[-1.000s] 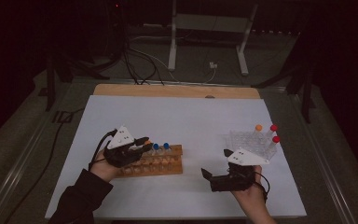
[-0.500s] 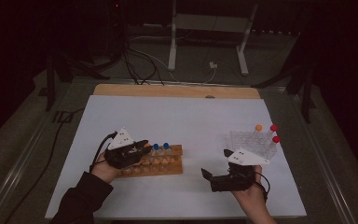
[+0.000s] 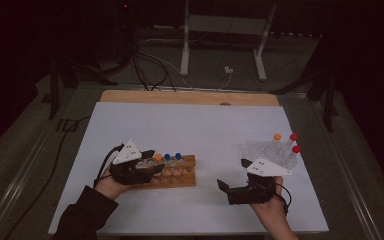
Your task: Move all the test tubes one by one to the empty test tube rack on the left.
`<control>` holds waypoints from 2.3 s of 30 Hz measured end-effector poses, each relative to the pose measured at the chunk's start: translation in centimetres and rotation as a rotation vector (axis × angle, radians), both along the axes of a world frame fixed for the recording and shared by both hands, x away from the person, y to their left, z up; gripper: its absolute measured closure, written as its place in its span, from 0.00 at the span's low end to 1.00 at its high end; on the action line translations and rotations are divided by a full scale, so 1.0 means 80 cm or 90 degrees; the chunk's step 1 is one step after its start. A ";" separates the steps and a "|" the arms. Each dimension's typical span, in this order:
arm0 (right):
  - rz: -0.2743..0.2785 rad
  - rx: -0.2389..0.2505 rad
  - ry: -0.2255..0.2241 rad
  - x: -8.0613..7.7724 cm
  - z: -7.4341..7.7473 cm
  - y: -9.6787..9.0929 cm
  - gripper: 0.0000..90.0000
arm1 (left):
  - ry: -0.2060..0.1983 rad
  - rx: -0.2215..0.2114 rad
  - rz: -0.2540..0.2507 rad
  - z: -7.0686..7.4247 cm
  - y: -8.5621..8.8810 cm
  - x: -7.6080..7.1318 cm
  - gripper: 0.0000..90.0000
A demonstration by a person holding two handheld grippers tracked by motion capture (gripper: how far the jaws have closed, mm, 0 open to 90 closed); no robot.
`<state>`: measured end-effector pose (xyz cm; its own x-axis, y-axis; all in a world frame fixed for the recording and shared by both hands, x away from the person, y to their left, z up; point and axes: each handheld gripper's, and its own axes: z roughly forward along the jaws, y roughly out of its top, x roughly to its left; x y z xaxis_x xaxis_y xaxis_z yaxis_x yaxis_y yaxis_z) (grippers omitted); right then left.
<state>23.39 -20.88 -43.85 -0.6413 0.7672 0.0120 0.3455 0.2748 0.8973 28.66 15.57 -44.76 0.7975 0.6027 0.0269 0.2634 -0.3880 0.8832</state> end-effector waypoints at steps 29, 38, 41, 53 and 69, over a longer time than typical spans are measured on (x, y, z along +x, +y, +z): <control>-0.336 -0.008 0.023 0.075 -0.024 -0.119 0.40 | 0.004 -0.042 -0.055 0.016 0.004 -0.022 0.01; -0.404 -0.025 0.050 0.103 -0.031 -0.129 0.61 | -0.002 -0.041 -0.055 0.018 0.003 -0.023 0.01; -0.411 -0.027 0.057 0.111 -0.032 -0.129 0.63 | -0.002 -0.040 -0.056 0.018 0.003 -0.024 0.01; -0.439 -0.048 0.073 0.133 -0.038 -0.126 0.72 | -0.009 -0.037 -0.053 0.019 0.004 -0.024 0.01; -0.442 -0.064 0.050 0.133 -0.024 -0.126 0.82 | -0.006 -0.033 -0.054 0.019 0.003 -0.024 0.01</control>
